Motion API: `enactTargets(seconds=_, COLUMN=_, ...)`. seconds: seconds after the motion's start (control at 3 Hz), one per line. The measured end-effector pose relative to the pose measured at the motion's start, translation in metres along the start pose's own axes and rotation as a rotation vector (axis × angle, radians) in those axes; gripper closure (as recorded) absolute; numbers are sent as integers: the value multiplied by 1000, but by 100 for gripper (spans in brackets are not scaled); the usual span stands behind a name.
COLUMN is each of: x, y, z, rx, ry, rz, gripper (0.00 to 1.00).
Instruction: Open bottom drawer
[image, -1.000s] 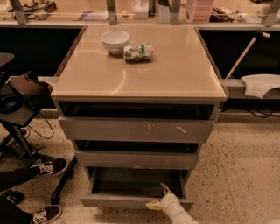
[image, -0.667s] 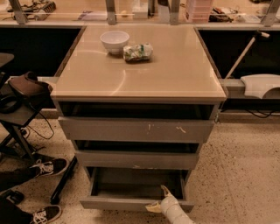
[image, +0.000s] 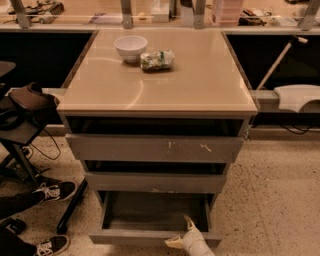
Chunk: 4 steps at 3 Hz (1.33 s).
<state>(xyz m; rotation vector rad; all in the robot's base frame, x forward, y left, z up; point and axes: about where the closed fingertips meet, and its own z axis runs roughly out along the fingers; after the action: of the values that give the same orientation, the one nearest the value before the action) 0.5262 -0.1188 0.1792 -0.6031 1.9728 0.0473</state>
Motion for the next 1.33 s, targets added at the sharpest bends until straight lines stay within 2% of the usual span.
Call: enactTargets(seconds=1.33, x=3, y=9, z=-19, rx=18, ry=4, rz=47, gripper=100)
